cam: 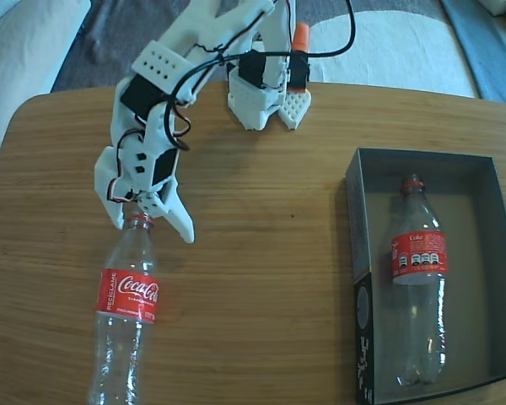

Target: Grasp the bottles and put them in the box.

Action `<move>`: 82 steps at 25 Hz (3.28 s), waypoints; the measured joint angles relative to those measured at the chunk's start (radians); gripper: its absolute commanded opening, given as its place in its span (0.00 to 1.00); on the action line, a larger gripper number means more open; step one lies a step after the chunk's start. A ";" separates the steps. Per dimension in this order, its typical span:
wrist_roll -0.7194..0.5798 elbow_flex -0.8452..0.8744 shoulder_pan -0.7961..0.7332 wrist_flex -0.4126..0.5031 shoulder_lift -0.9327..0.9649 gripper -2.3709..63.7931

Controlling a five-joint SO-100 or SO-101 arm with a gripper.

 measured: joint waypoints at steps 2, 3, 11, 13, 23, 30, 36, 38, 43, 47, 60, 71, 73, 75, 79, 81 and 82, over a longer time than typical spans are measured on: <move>0.000 0.000 0.003 -0.029 -0.014 0.82; 0.000 0.000 0.015 -0.044 -0.018 0.82; 0.000 -0.032 0.044 -0.080 -0.110 0.82; 0.000 -0.057 0.034 -0.080 -0.133 0.82; 0.000 -0.135 0.035 -0.080 -0.204 0.82; 0.000 -0.140 0.037 -0.080 -0.222 0.82; 0.000 -0.140 0.037 -0.080 -0.224 0.66; 0.000 -0.140 0.037 -0.080 -0.224 0.61; 0.000 -0.140 0.037 -0.080 -0.224 0.51; 0.000 -0.140 0.037 -0.080 -0.224 0.40; 0.000 -0.140 0.038 -0.080 -0.224 0.21; 0.005 -0.135 0.037 -0.080 -0.225 0.03; 0.005 -0.132 0.037 -0.080 -0.225 0.03; 0.005 -0.132 0.037 -0.080 -0.225 0.03; 0.005 -0.138 0.029 -0.003 -0.225 0.03; 0.009 -0.166 0.006 0.071 -0.207 0.03; 0.032 -0.187 -0.006 0.110 -0.190 0.03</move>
